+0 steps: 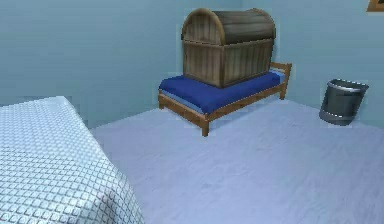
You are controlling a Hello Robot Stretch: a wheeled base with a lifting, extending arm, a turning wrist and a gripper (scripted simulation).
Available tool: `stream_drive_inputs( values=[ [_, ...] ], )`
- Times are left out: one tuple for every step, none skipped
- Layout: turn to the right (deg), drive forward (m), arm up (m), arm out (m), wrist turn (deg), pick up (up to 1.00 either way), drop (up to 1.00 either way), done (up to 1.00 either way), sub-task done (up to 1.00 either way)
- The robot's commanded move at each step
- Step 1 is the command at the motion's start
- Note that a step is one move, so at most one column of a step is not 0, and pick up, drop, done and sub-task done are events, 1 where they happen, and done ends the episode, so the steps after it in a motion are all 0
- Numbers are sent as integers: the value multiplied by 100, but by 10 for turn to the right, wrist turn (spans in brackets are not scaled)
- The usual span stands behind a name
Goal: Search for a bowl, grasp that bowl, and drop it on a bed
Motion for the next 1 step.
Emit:
stream_drive_inputs(
  values=[
    [0, 35, 0, 0, 0, 0, 0, 0, 0]
  ],
)
